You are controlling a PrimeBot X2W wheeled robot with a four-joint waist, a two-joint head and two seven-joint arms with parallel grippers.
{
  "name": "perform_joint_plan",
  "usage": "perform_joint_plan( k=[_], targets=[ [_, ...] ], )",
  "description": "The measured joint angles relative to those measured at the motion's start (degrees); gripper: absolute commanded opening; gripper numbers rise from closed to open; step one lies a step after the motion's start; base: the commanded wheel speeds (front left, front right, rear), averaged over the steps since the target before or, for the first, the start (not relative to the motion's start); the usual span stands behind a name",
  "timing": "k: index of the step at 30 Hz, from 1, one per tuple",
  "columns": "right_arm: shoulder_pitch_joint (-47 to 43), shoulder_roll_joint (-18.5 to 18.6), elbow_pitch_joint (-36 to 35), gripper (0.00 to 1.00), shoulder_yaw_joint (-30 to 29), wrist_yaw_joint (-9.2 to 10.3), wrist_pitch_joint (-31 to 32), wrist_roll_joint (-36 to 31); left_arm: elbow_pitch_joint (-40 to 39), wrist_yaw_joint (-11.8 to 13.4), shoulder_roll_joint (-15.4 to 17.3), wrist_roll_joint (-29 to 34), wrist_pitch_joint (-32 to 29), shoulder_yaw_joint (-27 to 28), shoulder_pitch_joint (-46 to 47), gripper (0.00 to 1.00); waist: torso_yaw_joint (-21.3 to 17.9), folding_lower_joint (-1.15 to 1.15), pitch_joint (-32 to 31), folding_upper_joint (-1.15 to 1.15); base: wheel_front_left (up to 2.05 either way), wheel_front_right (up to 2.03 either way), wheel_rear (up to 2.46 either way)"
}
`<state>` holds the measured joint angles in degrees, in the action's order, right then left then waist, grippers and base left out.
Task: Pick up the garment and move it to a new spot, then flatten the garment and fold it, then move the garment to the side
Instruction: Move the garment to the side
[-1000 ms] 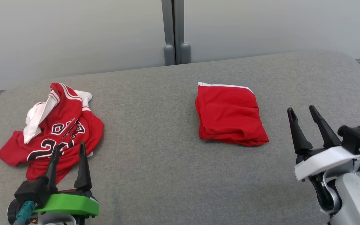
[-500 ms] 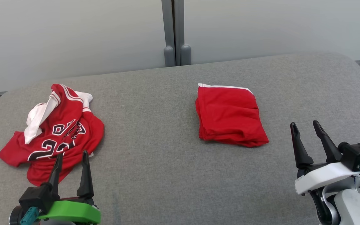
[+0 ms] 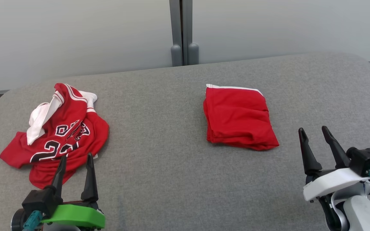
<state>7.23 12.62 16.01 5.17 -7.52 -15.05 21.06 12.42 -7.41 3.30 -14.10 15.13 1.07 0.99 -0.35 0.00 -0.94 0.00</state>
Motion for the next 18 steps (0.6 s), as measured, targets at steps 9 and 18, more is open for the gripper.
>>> perform_joint_plan(
  k=[9,18],
  targets=[
    [10.2,1.9,10.4,1.0,2.5,0.0,4.9,5.9,-1.0,0.0,0.2,0.0,0.0,-2.1,1.8,1.0,0.9,0.0,2.3,0.0,0.0,0.0,0.0],
    [27.5,3.9,26.3,1.0,4.7,0.0,13.3,11.3,-1.5,0.0,0.4,-0.4,0.0,-4.7,5.8,1.0,3.9,0.0,7.9,0.0,0.0,0.0,0.0]
  ],
)
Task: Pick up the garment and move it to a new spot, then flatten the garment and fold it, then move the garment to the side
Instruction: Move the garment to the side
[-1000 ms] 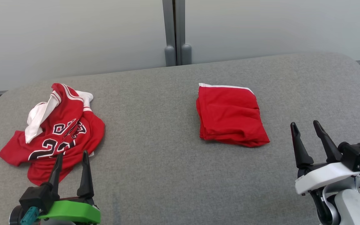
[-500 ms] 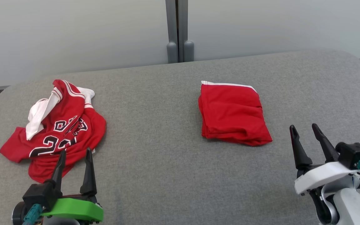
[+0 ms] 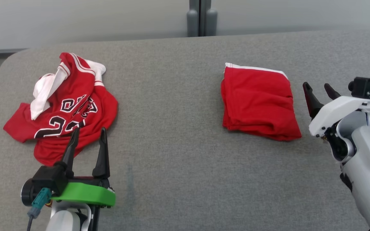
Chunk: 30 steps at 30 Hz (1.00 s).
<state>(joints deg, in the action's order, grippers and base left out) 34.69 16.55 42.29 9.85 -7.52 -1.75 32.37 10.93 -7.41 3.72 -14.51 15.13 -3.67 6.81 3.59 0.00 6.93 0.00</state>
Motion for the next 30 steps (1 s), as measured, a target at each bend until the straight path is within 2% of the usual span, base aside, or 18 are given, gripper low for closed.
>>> perform_joint_plan(
  k=[11,16,17,19,20,24,30],
  targets=[
    [13.0,0.5,21.6,1.0,0.6,0.01,16.2,3.0,0.2,0.0,0.4,-0.5,0.0,-1.1,3.0,1.0,6.3,0.0,5.6,0.0,0.0,0.0,0.0],
    [15.3,-0.2,26.7,1.0,0.1,0.07,18.9,3.3,0.6,0.0,0.3,-0.6,0.0,-1.1,3.2,1.0,8.3,0.0,6.5,0.0,0.0,0.0,0.0],
    [15.3,-0.5,26.7,0.87,0.1,0.07,18.9,3.6,0.7,0.0,0.3,-0.6,0.0,-1.1,3.2,1.0,8.5,0.0,6.5,0.0,0.0,0.0,0.0],
    [15.0,-0.9,26.3,0.04,0.4,0.08,18.3,4.3,0.7,0.0,0.3,-0.6,0.0,-1.1,3.2,1.0,8.5,0.0,6.1,0.0,0.0,0.0,0.0],
    [14.7,-1.2,26.0,0.0,0.6,0.08,17.9,4.6,0.7,0.0,0.3,-0.6,0.0,-1.1,3.2,1.0,8.5,0.0,5.9,0.0,0.0,0.0,0.0],
    [13.2,-2.0,23.8,0.0,1.9,0.05,14.3,5.9,0.7,0.0,0.3,-0.5,0.0,-1.6,3.1,1.0,7.6,0.0,4.9,0.0,0.0,0.0,0.0],
    [12.6,-1.3,22.4,0.0,3.3,0.03,7.4,6.7,0.7,0.0,0.9,-0.4,0.0,-3.6,2.9,1.0,5.3,0.0,3.1,0.0,0.0,0.0,0.0]
  ],
)
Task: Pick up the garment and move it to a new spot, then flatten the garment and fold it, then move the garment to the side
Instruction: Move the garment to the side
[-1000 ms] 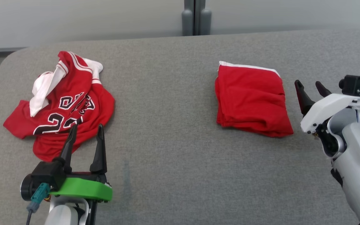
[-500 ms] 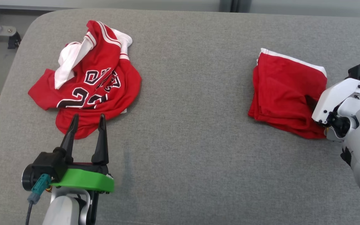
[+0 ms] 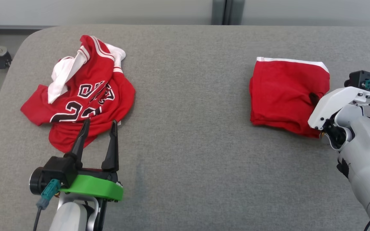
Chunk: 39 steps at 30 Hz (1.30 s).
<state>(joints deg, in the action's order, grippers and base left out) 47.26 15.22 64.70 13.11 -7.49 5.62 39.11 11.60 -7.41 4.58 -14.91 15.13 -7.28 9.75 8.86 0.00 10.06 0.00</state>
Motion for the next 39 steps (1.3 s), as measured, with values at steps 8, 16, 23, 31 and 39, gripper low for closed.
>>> perform_joint_plan(
  k=[8,16,23,31,39],
  targets=[
    [-1.4,0.2,-0.2,0.0,2.7,0.0,-2.8,1.9,0.2,0.0,0.7,-0.2,0.0,-3.6,0.2,1.0,-5.8,0.0,-2.0,0.0,0.0,0.0,0.0],
    [-3.0,0.6,-2.2,0.0,5.4,0.0,-4.7,4.5,1.6,0.0,0.6,-0.7,0.0,-6.7,1.6,1.0,-13.1,0.0,-3.1,0.0,0.0,0.0,0.0],
    [-3.6,0.8,-3.9,0.0,7.6,0.0,-5.8,7.1,2.2,0.0,0.6,-1.0,0.0,-8.8,2.6,1.0,-18.2,0.0,-2.7,0.0,0.0,0.0,0.0],
    [0.3,4.6,-6.2,0.0,11.2,0.0,-6.4,7.7,1.6,0.0,2.0,-1.0,0.0,-11.6,5.7,1.0,-19.7,0.0,1.6,0.0,0.0,0.0,0.0],
    [9.7,12.5,-6.1,0.0,15.7,0.0,-4.9,4.6,-0.1,0.0,3.8,-1.0,0.0,-14.6,10.5,1.0,-18.5,0.0,9.7,0.0,0.0,0.0,0.0]
  ],
)
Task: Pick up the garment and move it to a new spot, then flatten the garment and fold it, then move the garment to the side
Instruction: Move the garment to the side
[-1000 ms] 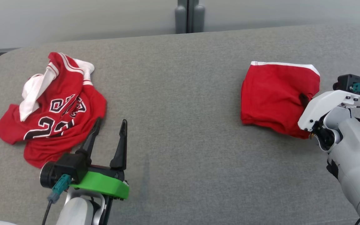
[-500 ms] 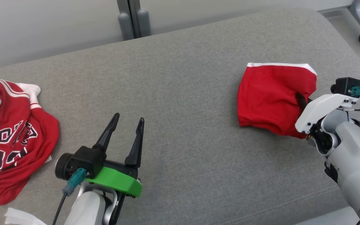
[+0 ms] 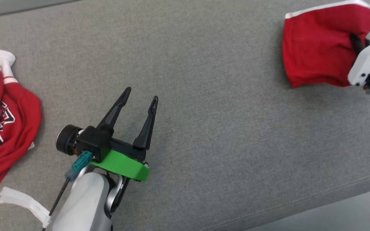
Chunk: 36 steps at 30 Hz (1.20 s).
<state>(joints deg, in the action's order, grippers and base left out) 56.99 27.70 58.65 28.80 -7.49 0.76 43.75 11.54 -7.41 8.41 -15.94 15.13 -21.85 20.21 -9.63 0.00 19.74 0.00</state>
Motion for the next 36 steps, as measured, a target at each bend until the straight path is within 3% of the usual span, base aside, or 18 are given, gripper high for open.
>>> perform_joint_plan(
  k=[10,15,16,17,18,27,36],
  targets=[
    [9.4,11.2,1.0,0.0,5.7,-0.04,1.5,-5.7,-1.4,0.0,1.0,0.0,0.0,0.3,2.4,1.0,3.9,0.0,11.3,0.0,0.0,0.0,0.0],
    [13.5,14.1,4.3,0.0,7.9,-0.04,1.7,-10.3,-2.1,-0.1,0.6,-0.1,0.1,0.9,3.3,1.0,6.0,0.0,15.3,0.0,0.0,0.0,0.0],
    [14.0,14.1,5.1,0.39,8.1,-0.04,1.7,-10.9,-2.2,-0.1,0.4,-0.1,0.1,0.8,3.4,1.0,6.5,0.0,15.7,0.0,0.0,0.0,0.0],
    [14.4,14.1,6.1,0.62,8.5,-0.04,1.5,-12.2,-2.2,-0.1,0.2,-0.1,0.1,1.0,3.5,1.0,7.0,0.0,16.1,0.0,0.0,0.0,0.0],
    [14.9,14.0,7.3,1.0,8.6,-0.04,0.8,-13.2,-2.2,-0.1,0.0,-0.2,0.1,1.1,3.6,1.0,7.6,0.0,16.4,0.0,0.0,0.0,0.0],
    [17.3,12.2,14.9,1.0,3.5,-0.04,-7.7,-21.5,-1.0,-0.1,-0.4,-0.6,0.0,2.8,2.2,1.0,9.7,0.0,13.5,0.0,0.0,0.0,0.0],
    [11.8,4.6,14.0,1.0,-0.9,-0.05,-15.3,-23.8,0.2,-0.1,-1.7,-1.1,0.0,6.4,-3.5,1.0,9.7,0.0,4.0,0.0,0.0,0.0,0.0]
  ],
)
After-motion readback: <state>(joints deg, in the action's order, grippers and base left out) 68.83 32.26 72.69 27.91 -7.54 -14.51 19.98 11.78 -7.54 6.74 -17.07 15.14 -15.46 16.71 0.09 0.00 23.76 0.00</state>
